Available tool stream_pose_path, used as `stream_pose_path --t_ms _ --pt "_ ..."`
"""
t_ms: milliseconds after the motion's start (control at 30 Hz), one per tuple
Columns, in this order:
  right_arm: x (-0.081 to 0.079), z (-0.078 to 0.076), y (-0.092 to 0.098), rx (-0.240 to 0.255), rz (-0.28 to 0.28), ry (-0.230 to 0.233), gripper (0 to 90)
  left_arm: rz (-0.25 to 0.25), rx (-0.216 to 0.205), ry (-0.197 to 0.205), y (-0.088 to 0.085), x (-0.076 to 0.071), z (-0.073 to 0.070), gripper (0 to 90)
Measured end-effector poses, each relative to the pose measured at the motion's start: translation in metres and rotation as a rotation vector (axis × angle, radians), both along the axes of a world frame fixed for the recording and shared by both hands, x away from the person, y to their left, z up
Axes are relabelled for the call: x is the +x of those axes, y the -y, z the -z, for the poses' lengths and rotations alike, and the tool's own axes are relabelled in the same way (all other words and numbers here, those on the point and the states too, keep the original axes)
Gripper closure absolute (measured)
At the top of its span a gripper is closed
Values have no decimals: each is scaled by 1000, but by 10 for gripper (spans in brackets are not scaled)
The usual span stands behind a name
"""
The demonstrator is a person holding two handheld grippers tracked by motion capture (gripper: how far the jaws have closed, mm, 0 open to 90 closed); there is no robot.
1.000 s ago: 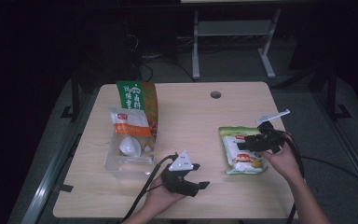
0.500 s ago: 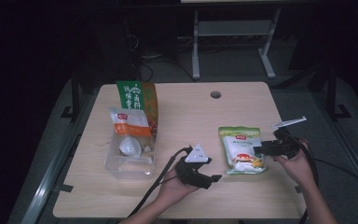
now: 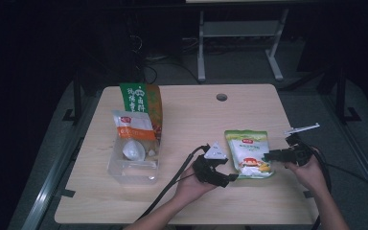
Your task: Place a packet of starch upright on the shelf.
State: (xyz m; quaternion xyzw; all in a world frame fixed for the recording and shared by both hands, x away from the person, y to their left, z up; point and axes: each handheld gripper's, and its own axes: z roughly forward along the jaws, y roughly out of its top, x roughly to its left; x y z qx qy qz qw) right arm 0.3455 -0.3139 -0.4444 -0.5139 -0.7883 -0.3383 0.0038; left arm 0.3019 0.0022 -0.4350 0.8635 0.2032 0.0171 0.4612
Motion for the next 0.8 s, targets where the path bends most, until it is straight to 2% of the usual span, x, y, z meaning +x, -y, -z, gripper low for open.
stream_pose_path --t_ms 67,200,367,433,500,533,600,667,733,800 --pt "-3 -1 0 -6 -9 3 678 -5 1 -10 2 2 2 329" --pt "-8 0 -1 17 -9 -21 706 -8 11 -24 6 5 6 330" --pt "-15 0 -6 31 -50 -36 713 -26 14 -29 11 10 8 335" --pt "-15 -1 -6 28 -64 -44 686 -25 19 -27 11 12 8 336" --pt "-13 -2 -5 19 -64 -38 600 -35 23 -39 13 15 10 337" --pt "-13 -2 -5 19 -64 -38 600 -35 23 -39 13 15 10 339" --pt "-7 2 -2 10 -29 -39 522 -37 24 -49 15 18 12 348" --pt "-1 5 0 12 -3 -37 498 -39 32 -64 18 21 14 356" --pt "4 6 1 23 15 -46 480 -40 23 -86 22 24 15 357" --pt "6 6 2 32 23 -46 472 -40 24 -89 23 25 16 358"
